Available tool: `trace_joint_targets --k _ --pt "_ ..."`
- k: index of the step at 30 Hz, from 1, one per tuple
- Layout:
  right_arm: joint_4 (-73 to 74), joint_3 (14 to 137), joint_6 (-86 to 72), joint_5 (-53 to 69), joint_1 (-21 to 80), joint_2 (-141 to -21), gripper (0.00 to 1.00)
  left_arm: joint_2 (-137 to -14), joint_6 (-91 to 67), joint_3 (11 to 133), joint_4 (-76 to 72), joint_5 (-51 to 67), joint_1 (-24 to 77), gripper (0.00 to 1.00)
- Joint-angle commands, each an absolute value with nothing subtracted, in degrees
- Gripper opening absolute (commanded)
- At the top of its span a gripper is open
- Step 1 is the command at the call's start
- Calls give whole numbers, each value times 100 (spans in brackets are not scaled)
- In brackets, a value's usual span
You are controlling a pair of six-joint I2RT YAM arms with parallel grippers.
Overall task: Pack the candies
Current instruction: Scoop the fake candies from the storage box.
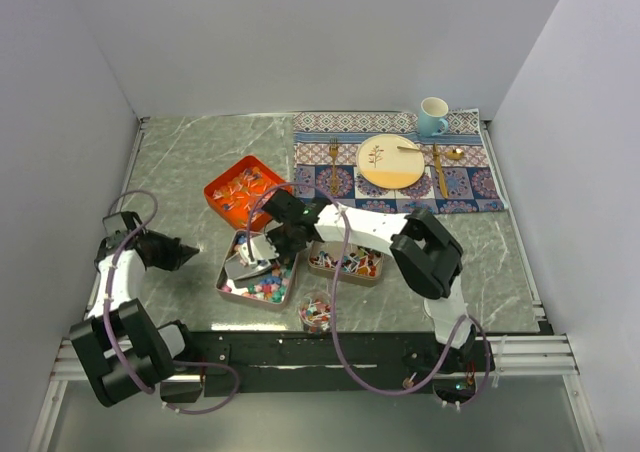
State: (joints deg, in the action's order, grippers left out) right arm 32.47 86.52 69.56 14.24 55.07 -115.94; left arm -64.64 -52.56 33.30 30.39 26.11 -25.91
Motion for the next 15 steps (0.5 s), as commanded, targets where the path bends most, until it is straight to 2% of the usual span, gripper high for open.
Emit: trace_joint_targets --k 1,11,15 --pt "2593 8543 6487 1283 5344 -10697 0 -6407 -5036 3586 2865 2681 -2803 1" --pt "2382 8008 5986 1468 5133 -9381 0 -6416 -4931 3674 2742 2698 -3023 1" --pt "1715 7184 5862 1310 5080 -8588 0 -6363 -4983 3691 2680 2707 -3120 1"
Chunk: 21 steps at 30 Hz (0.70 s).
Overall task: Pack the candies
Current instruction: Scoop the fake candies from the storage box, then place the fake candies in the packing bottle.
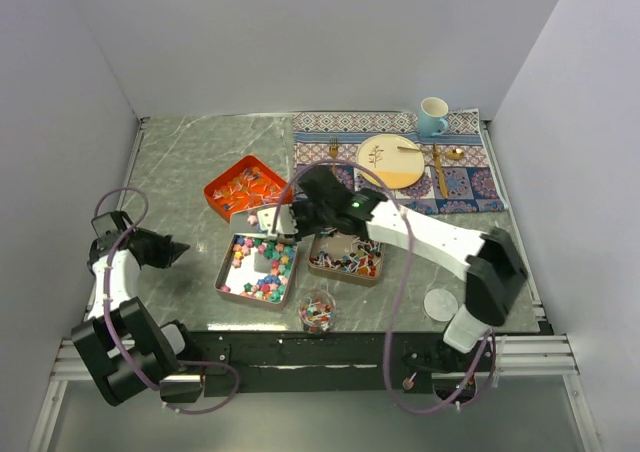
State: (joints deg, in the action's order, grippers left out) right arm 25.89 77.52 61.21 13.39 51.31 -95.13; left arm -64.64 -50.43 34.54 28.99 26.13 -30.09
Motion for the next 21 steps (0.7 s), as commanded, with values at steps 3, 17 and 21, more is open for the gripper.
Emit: trace_joint_targets --k 3,17,21 --pt "1625 6944 5757 1055 5054 -8149 0 -6311 -4957 3770 2760 2698 -3181 1" --pt "3390 4986 6942 545 5027 -4987 0 -5968 -5080 3753 2848 2663 -3384 1" --pt "3779 4527 7251 317 5036 -4387 0 -5854 -5089 3569 2865 2646 -3419 1"
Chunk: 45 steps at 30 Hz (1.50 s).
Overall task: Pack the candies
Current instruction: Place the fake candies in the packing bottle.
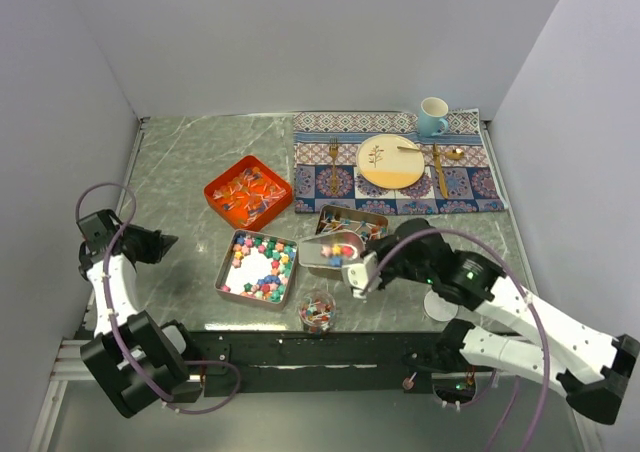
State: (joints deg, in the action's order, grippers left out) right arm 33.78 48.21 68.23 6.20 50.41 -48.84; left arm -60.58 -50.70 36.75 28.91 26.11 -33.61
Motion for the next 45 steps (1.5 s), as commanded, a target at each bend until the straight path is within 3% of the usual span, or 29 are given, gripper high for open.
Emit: trace_joint_targets --k 1,15,26,45 --pt "3858 4465 7381 290 5036 -4238 0 -5819 -5098 3542 2857 2646 -3445 1" --pt "4429 4254 8709 -342 5431 -3797 0 -5573 -5133 3314 2883 2628 -3524 1" --pt "4904 4842 8491 -1432 6643 -4499 0 -5370 -5335 3103 2830 2795 -3542 1" --pt "5361 5545 8842 -2338 7356 -5124 0 -5247 -5845 2795 2522 3120 -3542 1"
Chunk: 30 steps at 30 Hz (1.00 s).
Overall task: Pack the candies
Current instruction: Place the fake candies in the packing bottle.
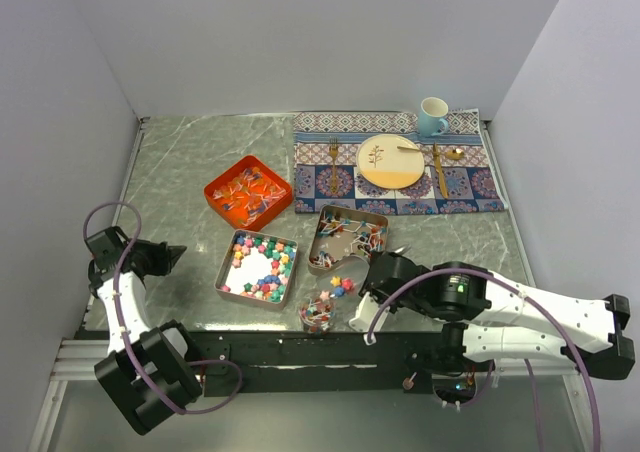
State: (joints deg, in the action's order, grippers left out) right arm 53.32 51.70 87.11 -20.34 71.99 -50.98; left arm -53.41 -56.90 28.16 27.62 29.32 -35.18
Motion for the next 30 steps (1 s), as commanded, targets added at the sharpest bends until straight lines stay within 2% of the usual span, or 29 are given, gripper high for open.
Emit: trace_joint_targets --k 1,9,10,13,16,18,21,23,30 --pt "5379 5633 8859 -2355 7374 -5185 0 -5247 -5871 2786 2505 3155 -3551 1" --pt "5581 5748 9123 -2496 7681 -5352 0 -5212 -5950 2751 2479 3252 -3542 1" --pt "5607 5765 9132 -2513 7708 -5387 0 -5212 -5950 2751 2487 3252 -3542 6" --pt "5678 5766 9141 -2557 7804 -5440 0 -5168 -5907 2777 2522 3269 -3542 33" --pt "5739 5801 9097 -2654 7875 -5545 0 -5133 -5871 2812 2435 3445 -3542 50" --pt "5748 5836 9062 -2698 7866 -5590 0 -5124 -5836 2847 2260 3707 -3551 57" --pt "5740 5941 9000 -2803 7875 -5651 0 -5107 -5766 2909 1673 4094 -3463 62" --pt "5425 6099 8939 -2812 7770 -5686 0 -5106 -5792 3066 1241 4542 -3157 69" --pt "4914 7601 6965 -2040 6823 -6713 0 -5229 -5695 3542 -526 5992 -2198 80"
